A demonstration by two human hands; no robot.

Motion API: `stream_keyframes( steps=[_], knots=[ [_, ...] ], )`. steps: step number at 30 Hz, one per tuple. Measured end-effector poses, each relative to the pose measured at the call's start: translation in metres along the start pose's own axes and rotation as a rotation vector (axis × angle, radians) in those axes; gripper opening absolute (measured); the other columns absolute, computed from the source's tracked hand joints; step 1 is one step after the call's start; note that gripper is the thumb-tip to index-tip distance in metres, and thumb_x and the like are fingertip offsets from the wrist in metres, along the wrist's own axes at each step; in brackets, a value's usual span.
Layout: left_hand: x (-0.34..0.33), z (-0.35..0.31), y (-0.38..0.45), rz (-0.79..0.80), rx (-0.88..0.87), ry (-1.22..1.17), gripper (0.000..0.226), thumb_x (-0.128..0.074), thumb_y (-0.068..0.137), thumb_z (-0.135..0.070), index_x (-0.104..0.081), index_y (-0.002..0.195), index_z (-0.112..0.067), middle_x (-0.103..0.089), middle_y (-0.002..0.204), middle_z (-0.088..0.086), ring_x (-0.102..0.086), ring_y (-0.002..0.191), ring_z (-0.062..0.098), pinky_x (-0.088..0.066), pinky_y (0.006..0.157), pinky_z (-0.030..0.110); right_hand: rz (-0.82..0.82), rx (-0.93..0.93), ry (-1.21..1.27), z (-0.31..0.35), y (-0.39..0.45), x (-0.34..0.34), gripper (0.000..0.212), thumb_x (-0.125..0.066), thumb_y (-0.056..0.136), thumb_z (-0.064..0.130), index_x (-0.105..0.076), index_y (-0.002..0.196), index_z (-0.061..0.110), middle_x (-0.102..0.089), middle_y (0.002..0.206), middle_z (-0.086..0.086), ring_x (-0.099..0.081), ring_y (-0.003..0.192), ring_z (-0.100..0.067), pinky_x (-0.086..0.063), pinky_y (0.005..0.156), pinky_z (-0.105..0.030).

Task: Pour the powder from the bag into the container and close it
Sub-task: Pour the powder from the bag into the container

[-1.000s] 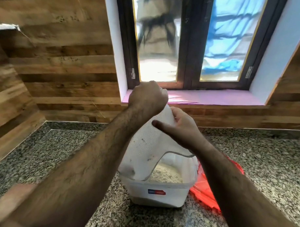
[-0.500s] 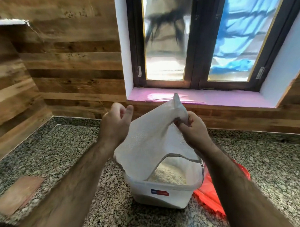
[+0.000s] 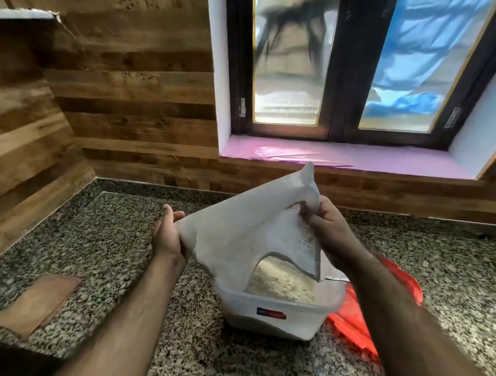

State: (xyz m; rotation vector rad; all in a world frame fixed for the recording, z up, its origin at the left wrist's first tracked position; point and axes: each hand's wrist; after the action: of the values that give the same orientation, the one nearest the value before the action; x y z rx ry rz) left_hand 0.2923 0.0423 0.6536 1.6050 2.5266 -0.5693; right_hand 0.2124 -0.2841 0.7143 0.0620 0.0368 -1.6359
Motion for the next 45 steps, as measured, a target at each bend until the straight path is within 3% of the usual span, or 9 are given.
stream_keyframes(
  steps=[5, 11, 15, 21, 25, 33, 37, 41, 45],
  knots=[
    [-0.017, -0.001, -0.004, -0.165, -0.187, 0.095, 0.055, -0.065, 0.104, -0.058, -0.059, 0.070, -0.015, -0.060, 0.068, 0.002, -0.056, 0.066, 0.020, -0.046, 0.062, 0.033, 0.027, -0.052, -0.064, -0.010, -0.008, 0.015, 0.055, -0.055, 0.095, -0.017, -0.051, 0.140, 0.013, -0.068, 0.123, -0.018, -0.073, 0.103, -0.026, -0.062, 0.085, -0.041],
    [-0.036, -0.026, -0.016, -0.147, -0.501, 0.336, 0.057, -0.070, 0.104, -0.046, -0.046, 0.061, -0.017, -0.046, 0.056, -0.004, -0.039, 0.050, 0.010, -0.030, 0.038, 0.010, -0.087, -0.091, -0.220, -0.005, -0.015, 0.030, 0.064, -0.051, 0.084, -0.019, -0.052, 0.132, 0.023, -0.063, 0.123, -0.018, -0.067, 0.102, -0.029, -0.060, 0.084, -0.048],
    [-0.043, -0.042, -0.016, -0.110, -0.620, 0.416, 0.058, -0.071, 0.101, -0.050, -0.045, 0.059, -0.019, -0.046, 0.053, -0.006, -0.038, 0.047, 0.008, -0.030, 0.039, 0.013, -0.127, -0.120, -0.337, -0.008, -0.017, 0.035, 0.066, -0.042, 0.077, -0.025, -0.054, 0.123, 0.021, -0.061, 0.112, -0.017, -0.061, 0.091, -0.028, -0.055, 0.071, -0.043],
    [-0.054, -0.051, -0.021, -0.029, -0.757, 0.491, 0.061, -0.066, 0.100, -0.062, -0.055, 0.065, -0.012, -0.054, 0.056, -0.003, -0.047, 0.050, 0.009, -0.035, 0.046, 0.023, -0.145, -0.113, -0.366, -0.008, -0.028, 0.054, 0.071, -0.067, 0.062, -0.006, -0.063, 0.129, 0.019, -0.071, 0.124, -0.011, -0.074, 0.115, -0.031, -0.066, 0.088, -0.047],
    [-0.063, -0.062, -0.023, -0.029, -0.867, 0.540, 0.067, -0.060, 0.104, -0.062, -0.057, 0.066, -0.007, -0.057, 0.057, 0.002, -0.048, 0.051, 0.013, -0.034, 0.046, 0.021, -0.187, -0.026, -0.275, 0.022, -0.035, 0.052, 0.076, -0.069, 0.071, -0.013, -0.049, 0.136, 0.021, -0.061, 0.122, -0.013, -0.069, 0.103, -0.025, -0.064, 0.083, -0.040],
    [-0.073, -0.084, -0.022, -0.124, -0.896, 0.576, 0.067, -0.049, 0.111, -0.057, -0.054, 0.066, -0.007, -0.049, 0.055, 0.001, -0.042, 0.049, 0.012, -0.025, 0.049, 0.026, 0.027, 0.036, -0.335, 0.077, -0.029, 0.055, 0.088, -0.074, 0.064, 0.025, -0.045, 0.148, 0.027, -0.055, 0.142, -0.010, -0.062, 0.122, -0.028, -0.058, 0.095, -0.037],
    [-0.072, -0.086, -0.029, -0.144, -0.955, 0.637, 0.060, -0.051, 0.112, -0.052, -0.045, 0.063, -0.016, -0.039, 0.053, -0.007, -0.035, 0.048, 0.008, -0.018, 0.049, 0.027, -0.117, 0.052, -0.671, 0.079, -0.022, 0.052, 0.063, -0.087, 0.084, 0.047, -0.061, 0.138, 0.030, -0.063, 0.136, 0.003, -0.064, 0.116, -0.019, -0.056, 0.093, -0.039],
    [-0.076, -0.083, -0.042, -0.117, -1.082, 0.725, 0.056, -0.053, 0.111, -0.050, -0.047, 0.065, -0.019, -0.039, 0.054, -0.009, -0.034, 0.049, -0.001, -0.016, 0.049, 0.023, -0.263, 0.121, -1.166, 0.082, -0.014, 0.041, 0.025, -0.073, 0.098, 0.047, -0.078, 0.116, 0.030, -0.070, 0.118, 0.011, -0.066, 0.110, -0.014, -0.054, 0.089, -0.038],
    [-0.085, -0.085, -0.051, -0.072, -1.144, 0.711, 0.064, -0.039, 0.107, -0.067, -0.046, 0.064, -0.020, -0.043, 0.055, -0.007, -0.033, 0.047, 0.001, -0.017, 0.048, 0.022, -0.006, 0.178, -1.302, 0.088, -0.016, 0.003, 0.098, -0.037, 0.076, 0.103, -0.065, 0.140, 0.035, -0.066, 0.143, 0.010, -0.060, 0.127, -0.014, -0.051, 0.109, -0.049]
  ],
)
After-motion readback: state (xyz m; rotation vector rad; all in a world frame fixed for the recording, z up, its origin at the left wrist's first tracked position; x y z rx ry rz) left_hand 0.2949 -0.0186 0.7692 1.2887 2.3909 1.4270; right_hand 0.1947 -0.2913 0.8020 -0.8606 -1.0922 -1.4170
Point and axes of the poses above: each hand's wrist, its own y-axis towards the middle knuckle, its own x-axis out of the back of the hand, z = x × y
